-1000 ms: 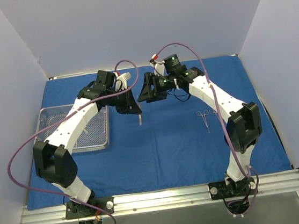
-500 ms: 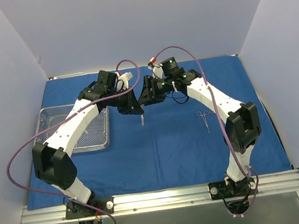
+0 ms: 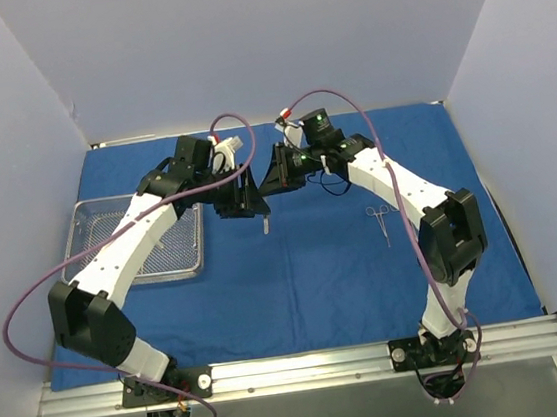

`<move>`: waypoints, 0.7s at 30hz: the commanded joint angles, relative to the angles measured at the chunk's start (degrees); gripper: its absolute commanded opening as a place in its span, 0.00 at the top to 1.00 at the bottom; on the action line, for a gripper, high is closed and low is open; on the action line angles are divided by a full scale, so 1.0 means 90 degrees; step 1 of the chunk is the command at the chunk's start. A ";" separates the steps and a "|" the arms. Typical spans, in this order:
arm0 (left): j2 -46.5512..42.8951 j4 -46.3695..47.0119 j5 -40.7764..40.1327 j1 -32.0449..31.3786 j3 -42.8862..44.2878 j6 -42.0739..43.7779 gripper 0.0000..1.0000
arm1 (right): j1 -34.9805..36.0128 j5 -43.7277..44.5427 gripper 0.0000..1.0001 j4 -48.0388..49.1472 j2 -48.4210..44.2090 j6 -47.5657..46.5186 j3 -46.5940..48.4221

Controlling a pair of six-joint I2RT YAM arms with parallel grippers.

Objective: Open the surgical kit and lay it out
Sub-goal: Place the medical item in the surgical kit.

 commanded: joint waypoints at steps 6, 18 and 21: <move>-0.0873 0.0404 0.0216 0.0027 -0.0602 0.0010 0.35 | -0.0482 -0.0515 1.00 0.1715 -0.0740 0.1025 -0.0689; -0.0756 0.0834 0.0626 0.0027 -0.0515 -0.0117 0.39 | -0.0511 -0.1336 1.00 0.3711 -0.1150 0.2110 -0.1354; -0.0785 0.1156 0.0986 0.0027 -0.0583 -0.0332 0.51 | -0.0502 -0.1414 1.00 0.3858 -0.1180 0.2169 -0.1393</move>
